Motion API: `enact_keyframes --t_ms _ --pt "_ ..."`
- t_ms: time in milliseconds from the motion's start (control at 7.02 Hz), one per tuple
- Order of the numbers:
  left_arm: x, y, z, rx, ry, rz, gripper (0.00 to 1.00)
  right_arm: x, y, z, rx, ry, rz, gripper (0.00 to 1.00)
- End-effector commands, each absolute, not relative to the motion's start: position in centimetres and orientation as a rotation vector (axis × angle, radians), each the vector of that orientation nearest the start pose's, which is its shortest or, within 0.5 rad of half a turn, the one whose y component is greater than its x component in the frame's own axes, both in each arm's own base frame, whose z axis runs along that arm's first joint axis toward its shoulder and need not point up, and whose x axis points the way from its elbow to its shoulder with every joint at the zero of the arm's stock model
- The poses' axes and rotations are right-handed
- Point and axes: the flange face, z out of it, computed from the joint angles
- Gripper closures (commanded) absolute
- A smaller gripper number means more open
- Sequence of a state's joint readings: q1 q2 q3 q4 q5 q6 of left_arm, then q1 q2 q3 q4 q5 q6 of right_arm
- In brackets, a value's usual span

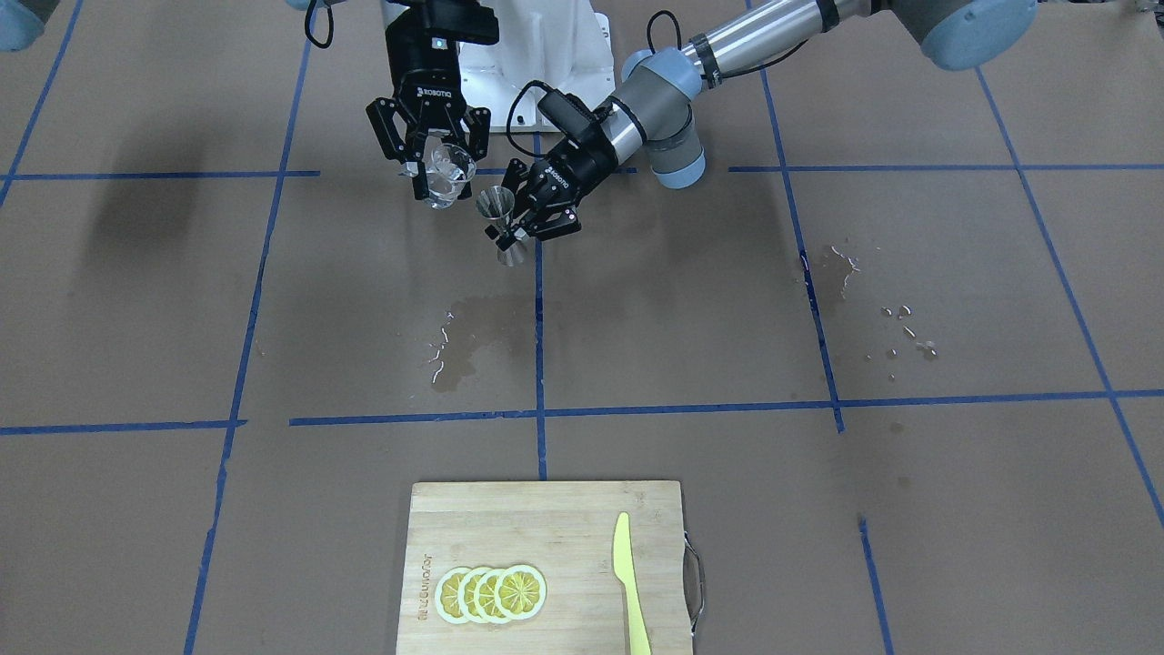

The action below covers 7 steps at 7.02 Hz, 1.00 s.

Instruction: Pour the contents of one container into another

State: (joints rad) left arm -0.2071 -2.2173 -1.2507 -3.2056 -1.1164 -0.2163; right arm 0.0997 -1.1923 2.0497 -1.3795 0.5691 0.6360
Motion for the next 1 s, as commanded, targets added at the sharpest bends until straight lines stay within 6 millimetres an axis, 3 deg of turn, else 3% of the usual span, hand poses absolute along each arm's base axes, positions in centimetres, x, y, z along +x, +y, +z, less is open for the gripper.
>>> enact_keyframes --t_ms 0,285,427,854 --pt "62.2 -31.2 25.0 1.554 1.146 0.324 1.0 -49.1 -26.7 19.9 1.232 -0.29 -0.27 0.94" --pt "62.1 -31.2 25.0 1.555 1.147 0.323 1.0 -49.4 -26.5 20.3 1.221 -0.198 -0.363 0.94" --pt "62.2 -31.2 25.0 1.554 1.146 0.324 1.0 -49.5 -26.5 18.9 1.223 -0.162 -0.406 0.94" --pt "62.2 -31.2 25.0 1.554 1.146 0.324 1.0 -49.9 -26.5 18.8 1.203 -0.067 -0.5 0.93"
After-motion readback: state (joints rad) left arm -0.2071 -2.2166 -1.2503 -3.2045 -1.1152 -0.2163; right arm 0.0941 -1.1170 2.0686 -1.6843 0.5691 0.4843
